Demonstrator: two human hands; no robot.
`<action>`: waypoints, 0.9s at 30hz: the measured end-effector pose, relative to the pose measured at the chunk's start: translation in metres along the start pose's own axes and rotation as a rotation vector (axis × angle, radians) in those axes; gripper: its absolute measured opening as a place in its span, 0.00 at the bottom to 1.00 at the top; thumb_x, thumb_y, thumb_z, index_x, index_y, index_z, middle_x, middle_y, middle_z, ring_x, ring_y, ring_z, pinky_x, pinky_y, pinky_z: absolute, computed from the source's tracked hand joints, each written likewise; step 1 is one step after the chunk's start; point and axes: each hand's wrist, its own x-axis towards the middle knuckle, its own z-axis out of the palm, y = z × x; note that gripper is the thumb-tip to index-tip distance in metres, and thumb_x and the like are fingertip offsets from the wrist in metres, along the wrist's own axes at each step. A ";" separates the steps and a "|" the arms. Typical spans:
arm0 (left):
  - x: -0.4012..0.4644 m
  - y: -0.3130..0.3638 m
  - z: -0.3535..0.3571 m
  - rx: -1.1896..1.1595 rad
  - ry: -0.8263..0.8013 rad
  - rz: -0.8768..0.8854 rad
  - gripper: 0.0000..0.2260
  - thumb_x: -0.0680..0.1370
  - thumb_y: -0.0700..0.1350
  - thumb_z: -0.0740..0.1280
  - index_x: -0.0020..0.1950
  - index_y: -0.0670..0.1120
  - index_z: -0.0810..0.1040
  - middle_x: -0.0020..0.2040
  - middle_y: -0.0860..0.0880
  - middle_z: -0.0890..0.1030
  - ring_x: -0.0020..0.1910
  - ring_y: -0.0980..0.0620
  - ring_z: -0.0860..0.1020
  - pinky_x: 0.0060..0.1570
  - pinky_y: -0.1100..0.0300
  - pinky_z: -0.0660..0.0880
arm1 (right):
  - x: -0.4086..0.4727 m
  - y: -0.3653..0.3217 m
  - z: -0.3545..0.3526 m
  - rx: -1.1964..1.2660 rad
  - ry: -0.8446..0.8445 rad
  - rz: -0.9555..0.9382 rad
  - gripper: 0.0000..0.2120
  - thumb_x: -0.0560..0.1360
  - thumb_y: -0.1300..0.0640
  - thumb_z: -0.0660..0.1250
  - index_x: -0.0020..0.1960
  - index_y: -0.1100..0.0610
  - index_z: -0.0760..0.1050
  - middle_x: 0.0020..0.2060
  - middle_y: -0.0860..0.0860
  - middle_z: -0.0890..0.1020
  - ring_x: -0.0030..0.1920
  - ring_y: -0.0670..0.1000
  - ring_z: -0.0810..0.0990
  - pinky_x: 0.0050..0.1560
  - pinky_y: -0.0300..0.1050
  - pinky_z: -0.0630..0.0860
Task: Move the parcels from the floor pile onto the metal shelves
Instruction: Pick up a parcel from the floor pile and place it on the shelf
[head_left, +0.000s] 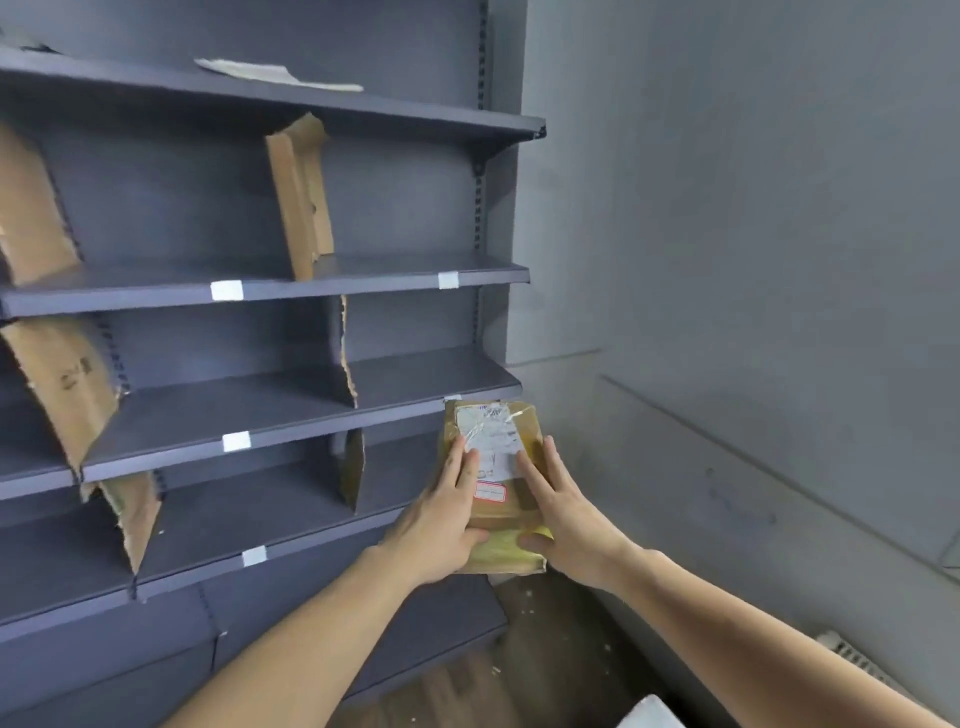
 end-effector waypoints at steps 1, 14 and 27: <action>-0.007 -0.013 -0.004 0.000 0.009 -0.017 0.43 0.80 0.52 0.66 0.80 0.49 0.35 0.77 0.55 0.28 0.76 0.44 0.61 0.69 0.49 0.67 | 0.007 -0.013 0.005 0.007 -0.010 -0.012 0.49 0.78 0.57 0.69 0.79 0.48 0.32 0.75 0.51 0.27 0.79 0.55 0.45 0.73 0.41 0.60; -0.101 -0.133 -0.053 -0.016 0.077 -0.323 0.42 0.81 0.51 0.65 0.80 0.48 0.36 0.77 0.55 0.29 0.77 0.45 0.60 0.67 0.49 0.69 | 0.095 -0.145 0.073 -0.015 -0.188 -0.249 0.50 0.79 0.53 0.67 0.76 0.43 0.26 0.75 0.45 0.27 0.78 0.52 0.54 0.73 0.43 0.64; -0.139 -0.167 -0.043 0.005 0.098 -0.554 0.43 0.80 0.51 0.66 0.80 0.47 0.35 0.78 0.53 0.30 0.79 0.49 0.49 0.74 0.53 0.60 | 0.115 -0.195 0.112 -0.111 -0.289 -0.408 0.39 0.81 0.40 0.55 0.78 0.48 0.29 0.77 0.50 0.31 0.79 0.54 0.38 0.76 0.48 0.55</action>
